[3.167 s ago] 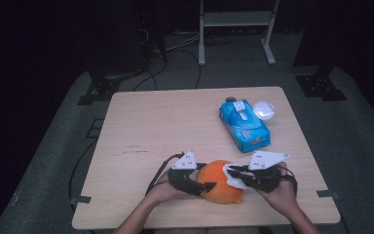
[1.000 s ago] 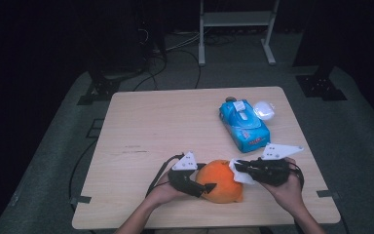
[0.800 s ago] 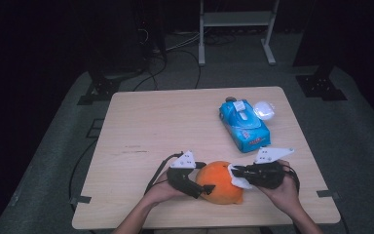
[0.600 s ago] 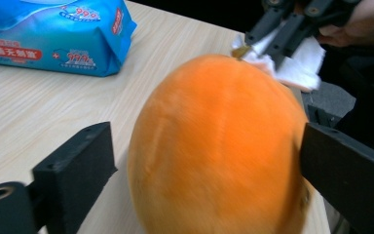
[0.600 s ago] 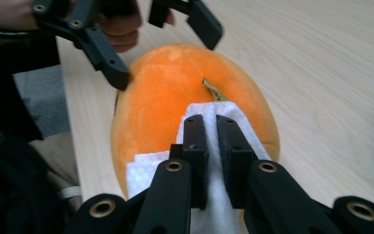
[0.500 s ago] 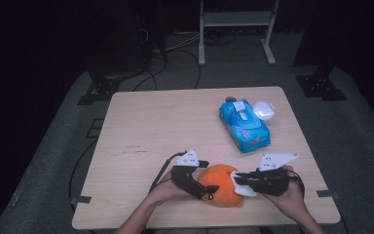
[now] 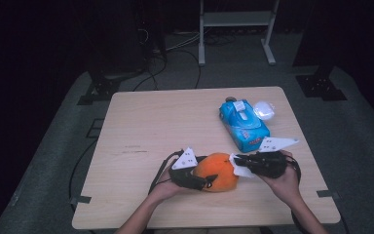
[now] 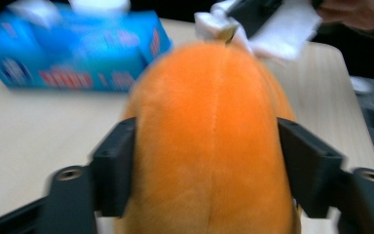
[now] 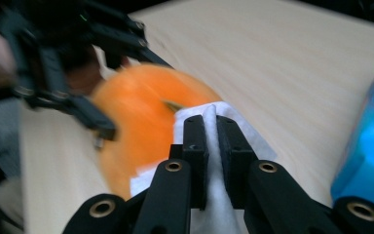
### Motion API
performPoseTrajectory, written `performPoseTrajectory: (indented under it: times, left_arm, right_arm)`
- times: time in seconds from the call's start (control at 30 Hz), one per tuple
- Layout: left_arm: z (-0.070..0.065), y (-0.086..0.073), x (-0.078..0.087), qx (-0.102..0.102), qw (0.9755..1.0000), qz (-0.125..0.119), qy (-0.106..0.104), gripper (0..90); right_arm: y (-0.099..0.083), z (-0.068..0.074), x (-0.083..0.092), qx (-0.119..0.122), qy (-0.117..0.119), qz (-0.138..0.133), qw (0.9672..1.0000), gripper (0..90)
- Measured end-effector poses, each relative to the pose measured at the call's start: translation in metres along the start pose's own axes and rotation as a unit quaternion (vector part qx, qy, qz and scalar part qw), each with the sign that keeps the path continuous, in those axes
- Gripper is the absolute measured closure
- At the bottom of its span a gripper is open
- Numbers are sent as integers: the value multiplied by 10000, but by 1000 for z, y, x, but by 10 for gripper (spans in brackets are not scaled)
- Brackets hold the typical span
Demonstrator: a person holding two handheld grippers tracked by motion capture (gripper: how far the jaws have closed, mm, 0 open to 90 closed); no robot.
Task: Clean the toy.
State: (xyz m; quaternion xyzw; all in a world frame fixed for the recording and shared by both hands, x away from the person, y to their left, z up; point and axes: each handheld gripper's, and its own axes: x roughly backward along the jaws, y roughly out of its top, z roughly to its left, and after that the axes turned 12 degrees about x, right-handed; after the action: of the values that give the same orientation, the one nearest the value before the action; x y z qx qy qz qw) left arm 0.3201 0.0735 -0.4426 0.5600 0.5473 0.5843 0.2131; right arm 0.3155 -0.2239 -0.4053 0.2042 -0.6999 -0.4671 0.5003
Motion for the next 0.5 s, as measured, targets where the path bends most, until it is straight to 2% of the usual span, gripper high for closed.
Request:
performPoseTrajectory:
  times: [0.07, 0.17, 0.23, 0.27, 0.3, 0.4, 0.5]
  left_arm:
    - [0, 0, 4, -53, 9999, 134, -44, 273]
    - [-2, 0, 2, -91, 9997, 209, -15, 250]
    - [-1, -1, 4, -107, 9996, 243, -11, 250]
    - [0, -2, 5, -134, 9996, 253, -7, 251]
    - [1, -3, 7, -136, 9996, 251, -10, 253]
    - [5, -6, 10, -94, 9996, 261, -25, 255]
    - [6, -6, 9, -97, 9996, 260, -27, 254]
  right_arm:
    - [-3, 0, -3, -243, 226, -174, 9993, 827]
    - [7, 14, -6, -18, 251, -227, 9994, 828]
    - [15, 25, -10, 220, 288, -205, 9991, 827]
    - [18, 31, -12, 379, 250, -161, 9988, 828]
    - [19, 32, -12, 433, 209, -146, 9987, 828]
    - [14, 24, -6, 314, 74, -121, 9994, 828]
    - [-1, 10, 3, -45, 5, -129, 9999, 828]
